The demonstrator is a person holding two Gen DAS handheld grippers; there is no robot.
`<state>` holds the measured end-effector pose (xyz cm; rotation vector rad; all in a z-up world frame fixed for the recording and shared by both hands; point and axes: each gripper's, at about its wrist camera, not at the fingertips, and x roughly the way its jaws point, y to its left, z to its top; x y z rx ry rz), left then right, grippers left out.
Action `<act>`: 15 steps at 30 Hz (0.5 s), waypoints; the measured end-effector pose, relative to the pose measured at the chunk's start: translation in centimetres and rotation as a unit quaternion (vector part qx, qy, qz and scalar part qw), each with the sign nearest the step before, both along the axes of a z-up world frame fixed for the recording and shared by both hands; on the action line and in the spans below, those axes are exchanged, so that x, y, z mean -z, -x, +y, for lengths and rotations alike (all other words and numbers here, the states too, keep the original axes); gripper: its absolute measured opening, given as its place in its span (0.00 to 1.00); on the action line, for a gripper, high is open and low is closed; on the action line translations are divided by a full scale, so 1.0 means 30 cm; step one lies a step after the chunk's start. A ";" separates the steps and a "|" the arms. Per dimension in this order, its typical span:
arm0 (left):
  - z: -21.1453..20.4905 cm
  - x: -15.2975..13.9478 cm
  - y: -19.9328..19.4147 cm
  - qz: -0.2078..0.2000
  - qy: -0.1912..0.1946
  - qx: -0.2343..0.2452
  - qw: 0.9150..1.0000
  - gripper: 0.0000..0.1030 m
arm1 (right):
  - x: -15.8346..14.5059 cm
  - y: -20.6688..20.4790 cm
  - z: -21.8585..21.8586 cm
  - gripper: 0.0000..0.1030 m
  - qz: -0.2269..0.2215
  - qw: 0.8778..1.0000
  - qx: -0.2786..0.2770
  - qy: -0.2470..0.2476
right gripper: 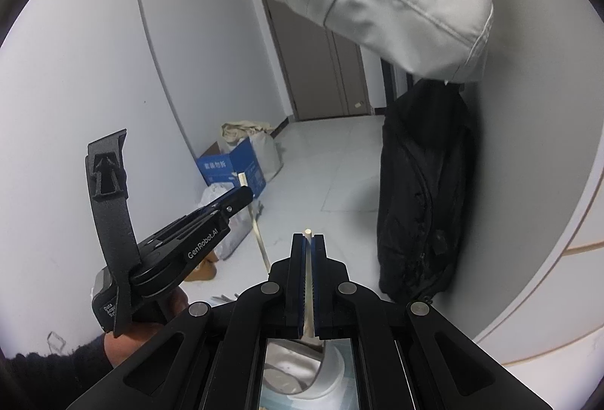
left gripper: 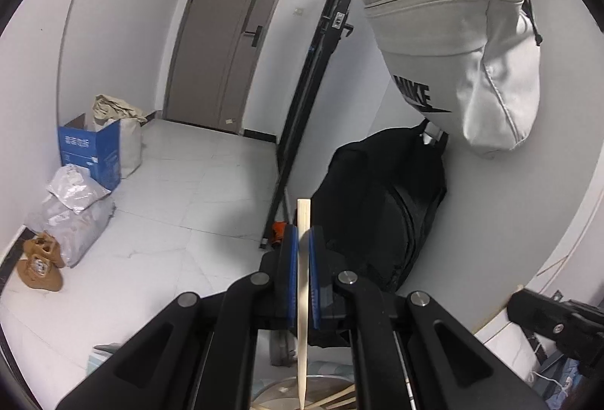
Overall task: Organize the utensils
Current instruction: 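Lift both held chopsticks and carry them over the utensil holder, then open both tools to drop the chopsticks into the holder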
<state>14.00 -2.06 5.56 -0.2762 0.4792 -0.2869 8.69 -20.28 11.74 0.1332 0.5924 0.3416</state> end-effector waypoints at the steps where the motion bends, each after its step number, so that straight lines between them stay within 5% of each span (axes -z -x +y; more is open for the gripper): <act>1: -0.003 0.002 0.002 -0.002 -0.003 0.002 1.000 0.02 | 0.008 -0.003 0.004 0.02 0.002 1.000 -0.002 0.002; 15: -0.037 0.041 0.045 0.014 -0.055 0.075 0.996 0.02 | 0.168 -0.037 0.078 0.02 0.058 0.998 -0.030 0.020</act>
